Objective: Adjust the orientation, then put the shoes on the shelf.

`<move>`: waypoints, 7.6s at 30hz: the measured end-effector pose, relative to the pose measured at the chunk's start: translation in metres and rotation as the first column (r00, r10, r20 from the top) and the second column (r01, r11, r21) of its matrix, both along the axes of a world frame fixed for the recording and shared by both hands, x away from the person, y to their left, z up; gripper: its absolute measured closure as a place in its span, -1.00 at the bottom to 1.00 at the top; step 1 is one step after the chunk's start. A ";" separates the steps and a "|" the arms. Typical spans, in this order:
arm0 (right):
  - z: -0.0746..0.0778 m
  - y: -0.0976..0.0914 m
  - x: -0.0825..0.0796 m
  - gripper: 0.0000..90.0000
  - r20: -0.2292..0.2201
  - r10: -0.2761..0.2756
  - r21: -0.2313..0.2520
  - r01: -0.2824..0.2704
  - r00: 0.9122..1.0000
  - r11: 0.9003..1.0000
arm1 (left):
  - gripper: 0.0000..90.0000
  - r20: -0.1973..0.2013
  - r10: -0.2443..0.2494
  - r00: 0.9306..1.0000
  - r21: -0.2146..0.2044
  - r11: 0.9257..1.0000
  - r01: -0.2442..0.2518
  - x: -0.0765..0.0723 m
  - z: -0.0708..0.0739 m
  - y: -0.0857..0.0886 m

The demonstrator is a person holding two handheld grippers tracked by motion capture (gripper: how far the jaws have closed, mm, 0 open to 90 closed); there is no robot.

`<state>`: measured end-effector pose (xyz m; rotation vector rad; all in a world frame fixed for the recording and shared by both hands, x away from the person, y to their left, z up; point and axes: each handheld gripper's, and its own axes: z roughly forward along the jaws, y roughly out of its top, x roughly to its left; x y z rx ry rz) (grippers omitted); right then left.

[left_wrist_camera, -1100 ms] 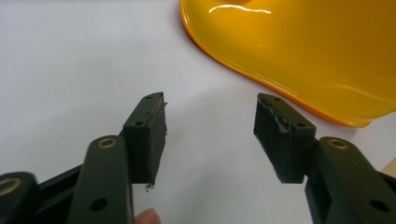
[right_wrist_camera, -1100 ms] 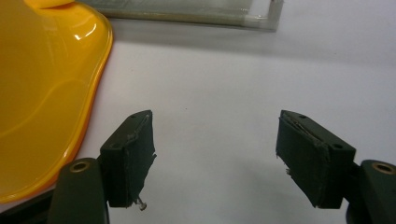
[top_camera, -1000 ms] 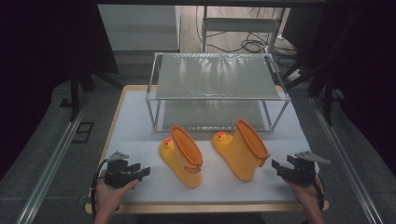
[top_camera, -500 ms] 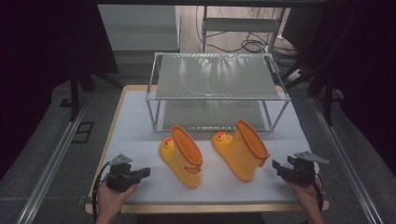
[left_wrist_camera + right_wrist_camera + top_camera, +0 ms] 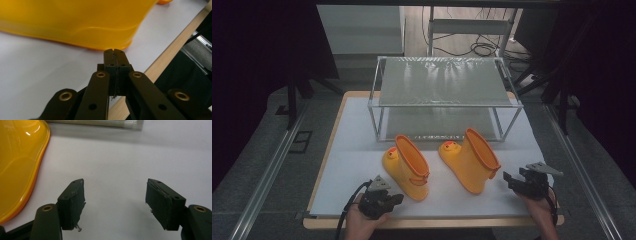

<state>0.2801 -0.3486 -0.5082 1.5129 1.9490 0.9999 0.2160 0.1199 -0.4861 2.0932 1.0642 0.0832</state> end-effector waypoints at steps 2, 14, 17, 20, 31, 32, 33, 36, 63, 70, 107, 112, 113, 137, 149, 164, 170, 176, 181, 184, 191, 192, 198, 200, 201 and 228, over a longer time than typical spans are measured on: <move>0.000 0.000 0.000 -0.30 0.004 -0.001 -0.001 0.001 1.000 1.000 | 1.00 0.001 -0.013 1.000 0.003 1.000 0.013 -0.002 -0.001 -0.006; 0.000 0.003 0.000 -0.30 0.001 -0.003 -0.001 0.003 1.000 1.000 | 1.00 0.095 -0.052 0.994 0.031 0.998 0.050 -0.010 0.000 -0.059; 0.000 0.001 0.000 -0.30 0.004 -0.008 0.004 0.008 1.000 1.000 | 1.00 0.132 -0.042 0.990 0.026 0.999 0.039 -0.009 0.001 -0.068; 0.000 0.000 0.000 -0.30 0.008 -0.009 0.004 0.009 1.000 1.000 | 1.00 0.166 -0.039 0.985 0.020 0.999 0.036 -0.006 0.001 -0.078; 0.001 -0.003 -0.002 -0.29 0.024 -0.033 0.006 0.033 0.999 0.999 | 1.00 0.212 0.032 0.977 0.010 0.999 -0.035 -0.001 -0.004 -0.071; 0.001 -0.003 -0.002 -0.29 0.026 -0.036 0.007 0.036 0.999 0.999 | 1.00 0.213 0.032 0.977 0.013 0.999 -0.036 -0.002 -0.004 -0.069; 0.001 -0.003 -0.002 -0.28 0.028 -0.039 0.008 0.039 0.999 0.999 | 1.00 0.214 0.036 0.976 0.014 0.999 -0.040 -0.003 -0.004 -0.068; 0.001 -0.004 -0.002 -0.28 0.026 -0.042 0.009 0.042 0.999 0.999 | 1.00 0.202 0.047 0.978 0.000 0.999 -0.048 -0.006 -0.004 -0.062; 0.001 -0.008 0.002 -0.28 0.025 -0.049 0.024 0.049 0.998 0.999 | 0.95 0.070 0.249 0.966 -0.131 0.962 -0.239 -0.016 -0.009 0.048; 0.002 -0.006 0.002 -0.27 0.029 -0.041 0.027 0.040 0.999 0.999 | 0.42 0.061 0.254 0.965 -0.133 0.961 -0.244 -0.020 -0.010 0.074; 0.006 0.017 0.000 0.99 -0.007 0.247 0.026 -0.247 0.969 0.969 | -0.01 0.024 0.271 0.962 -0.088 0.959 -0.268 0.032 0.011 0.115; 0.004 0.033 0.004 0.99 -0.022 0.319 -0.001 -0.319 0.947 0.948 | -0.01 0.024 0.267 0.964 -0.088 0.961 -0.264 0.033 0.012 0.114; 0.004 0.037 0.004 0.99 -0.025 0.332 -0.003 -0.332 0.943 0.943 | -0.01 0.023 0.266 0.964 -0.088 0.961 -0.263 0.034 0.012 0.113; 0.005 0.111 -0.017 0.99 -0.046 0.593 -0.100 -0.594 0.804 0.798 | 0.00 0.006 0.253 0.967 -0.085 0.964 -0.252 0.039 0.007 0.114; -0.001 0.157 -0.014 0.99 -0.003 0.615 -0.090 -0.612 0.789 0.786 | 0.00 0.007 0.255 0.967 -0.087 0.963 -0.253 0.040 0.008 0.115; 0.011 0.088 -0.017 0.22 0.081 0.430 0.014 -0.433 0.899 0.901 | -0.02 0.010 0.258 0.966 -0.098 0.962 -0.256 0.038 0.011 0.116; 0.006 0.062 -0.011 0.09 0.058 0.348 0.087 -0.352 0.936 0.932 | -0.02 -0.004 0.259 0.966 -0.083 0.963 -0.258 0.039 0.011 0.115; 0.005 0.064 -0.008 -0.01 0.050 0.343 0.075 -0.346 0.938 0.935 | -0.06 -0.014 0.234 0.972 -0.101 0.967 -0.235 0.040 0.017 0.118; 0.003 0.053 -0.006 -0.03 0.044 0.298 0.095 -0.301 0.954 0.949 | -0.05 -0.031 0.197 0.980 -0.127 0.972 -0.200 0.041 0.022 0.124; 0.003 0.049 -0.006 -0.04 0.043 0.289 0.098 -0.292 0.956 0.951 | -0.04 -0.047 0.176 0.983 -0.161 0.970 -0.181 0.040 0.032 0.135; 0.002 0.048 -0.005 -0.04 0.036 0.281 0.093 -0.283 0.959 0.954 | -0.02 -0.077 0.125 0.989 -0.200 0.970 -0.138 0.042 0.051 0.149; 0.002 0.048 -0.005 -0.04 0.035 0.281 0.089 -0.283 0.959 0.955 | -0.02 -0.090 0.104 0.990 -0.211 0.970 -0.121 0.043 0.057 0.152; 0.000 0.049 -0.004 -0.04 0.029 0.275 0.087 -0.277 0.961 0.957 | -0.02 -0.096 0.059 0.994 -0.248 0.965 -0.081 0.046 0.079 0.159; 0.000 0.048 -0.004 -0.04 0.028 0.275 0.087 -0.276 0.961 0.957 | -0.02 -0.094 0.053 0.994 -0.250 0.965 -0.075 0.046 0.083 0.159; 0.000 0.048 -0.003 -0.04 0.029 0.273 0.082 -0.274 0.962 0.958 | -0.02 -0.087 0.040 0.995 -0.245 0.968 -0.060 0.047 0.093 0.157; -0.003 0.045 -0.001 -0.04 0.017 0.248 0.058 -0.248 0.969 0.967 | 0.02 -0.014 -0.115 0.993 -0.234 0.966 0.109 0.077 0.192 0.100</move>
